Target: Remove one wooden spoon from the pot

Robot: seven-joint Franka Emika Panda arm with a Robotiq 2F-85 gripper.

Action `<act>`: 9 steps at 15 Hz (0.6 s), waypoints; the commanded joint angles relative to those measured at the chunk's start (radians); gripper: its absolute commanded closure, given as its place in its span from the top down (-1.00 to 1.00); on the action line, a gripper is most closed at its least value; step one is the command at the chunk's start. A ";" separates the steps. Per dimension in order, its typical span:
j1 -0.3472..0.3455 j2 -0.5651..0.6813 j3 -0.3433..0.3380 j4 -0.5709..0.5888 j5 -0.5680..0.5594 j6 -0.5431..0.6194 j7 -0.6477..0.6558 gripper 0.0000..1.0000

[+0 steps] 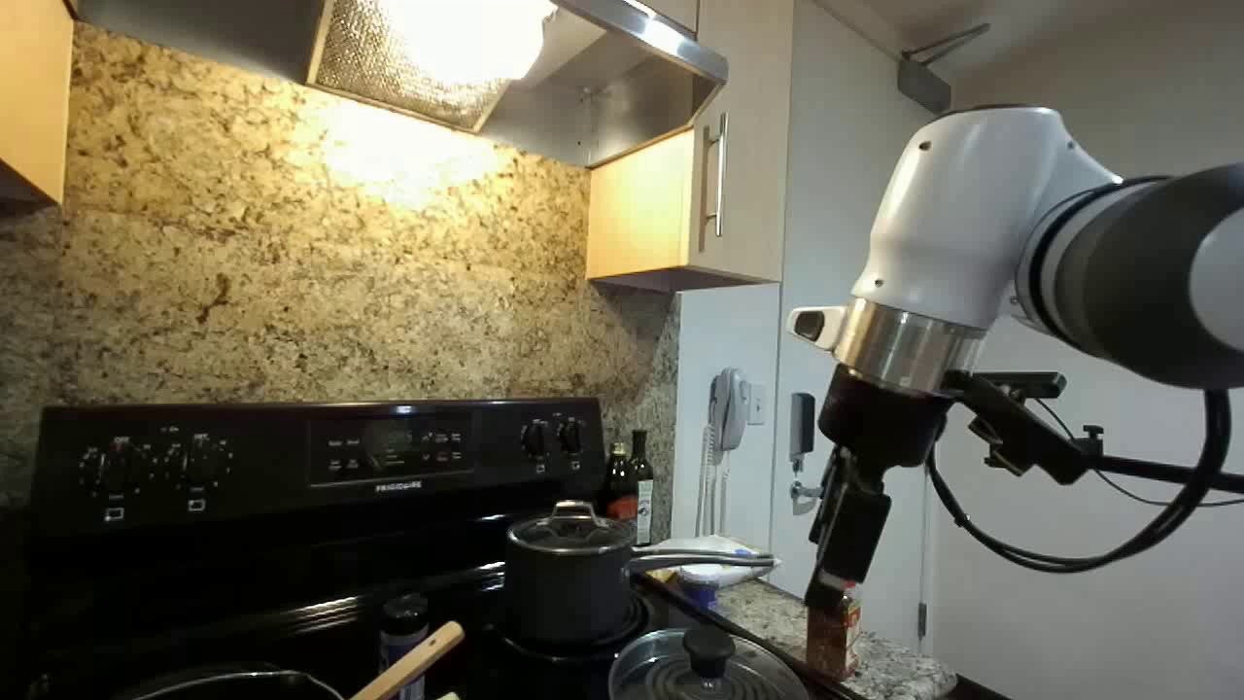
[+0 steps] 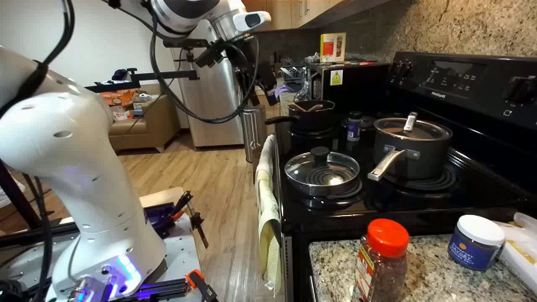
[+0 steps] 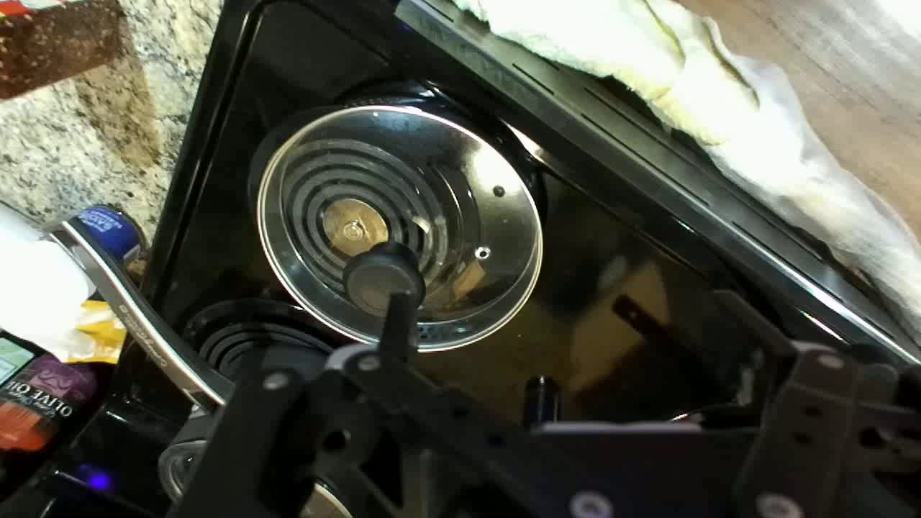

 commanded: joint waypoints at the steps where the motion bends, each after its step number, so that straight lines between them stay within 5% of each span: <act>1: 0.014 0.002 -0.014 0.002 -0.013 -0.003 0.010 1.00; 9: 0.066 0.319 -0.083 0.318 -0.026 -0.135 -0.255 1.00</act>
